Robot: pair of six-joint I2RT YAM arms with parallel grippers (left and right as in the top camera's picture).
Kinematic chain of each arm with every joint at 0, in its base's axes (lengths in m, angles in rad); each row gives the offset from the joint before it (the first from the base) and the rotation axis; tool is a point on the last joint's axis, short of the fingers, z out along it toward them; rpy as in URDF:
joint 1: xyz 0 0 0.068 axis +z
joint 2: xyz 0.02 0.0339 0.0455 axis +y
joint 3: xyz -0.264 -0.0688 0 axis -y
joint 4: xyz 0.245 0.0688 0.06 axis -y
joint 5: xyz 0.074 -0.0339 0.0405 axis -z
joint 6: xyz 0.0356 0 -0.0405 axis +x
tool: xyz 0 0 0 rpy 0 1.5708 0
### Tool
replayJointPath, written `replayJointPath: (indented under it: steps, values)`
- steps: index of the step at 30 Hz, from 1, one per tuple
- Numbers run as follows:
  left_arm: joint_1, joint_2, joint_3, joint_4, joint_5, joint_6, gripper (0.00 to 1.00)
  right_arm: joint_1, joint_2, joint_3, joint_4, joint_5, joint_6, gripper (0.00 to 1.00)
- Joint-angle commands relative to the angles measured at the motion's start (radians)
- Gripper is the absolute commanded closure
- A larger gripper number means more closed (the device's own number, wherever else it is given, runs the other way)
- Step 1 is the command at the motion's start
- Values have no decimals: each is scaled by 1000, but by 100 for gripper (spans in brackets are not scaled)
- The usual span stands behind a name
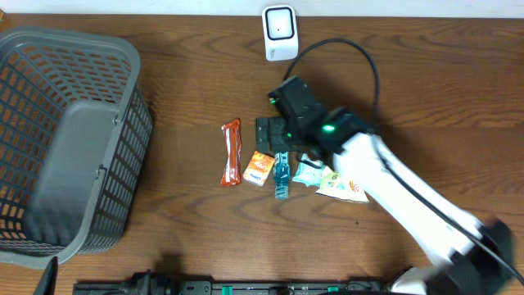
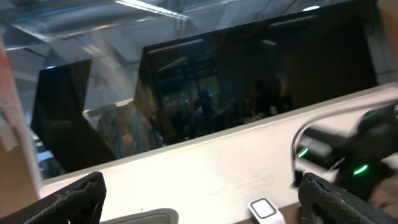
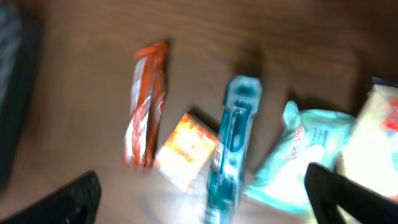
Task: Scan the item barcode
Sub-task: 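Grasp the blue bottle with the right gripper, nudging the orange box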
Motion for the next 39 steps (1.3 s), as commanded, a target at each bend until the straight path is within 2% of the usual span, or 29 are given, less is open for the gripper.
replayJointPath:
  steps: [1,2,5,10,12,19,24,29,34,39]
  values:
    - [23,-1,-2,3,6,5,2,6,-142,15,-88,-49,-567,1]
    - [29,-1,-2,2,6,5,2,6,-172,15,-113,-9,-668,1]
    - [44,-1,-2,2,6,4,2,6,-216,14,-156,29,-806,1]
    - [62,-1,-2,3,6,-3,2,-13,-203,11,-140,31,-1247,1]
    - [62,-1,-2,3,6,-3,2,-26,-181,11,-82,31,-1309,1]
    - [63,-1,-5,2,5,-2,2,-52,-76,11,8,28,-1694,1]
    - [62,-1,-5,-16,5,-2,2,-60,-7,11,-49,8,-1902,1]
    - [62,-1,-5,-158,6,-2,1,-93,85,11,-155,16,-2002,1]
    - [62,-1,-5,-243,5,-2,2,-124,194,11,-115,11,-2058,1]
    - [62,-1,-5,-256,5,-2,2,-124,276,11,-49,-16,-2059,1]
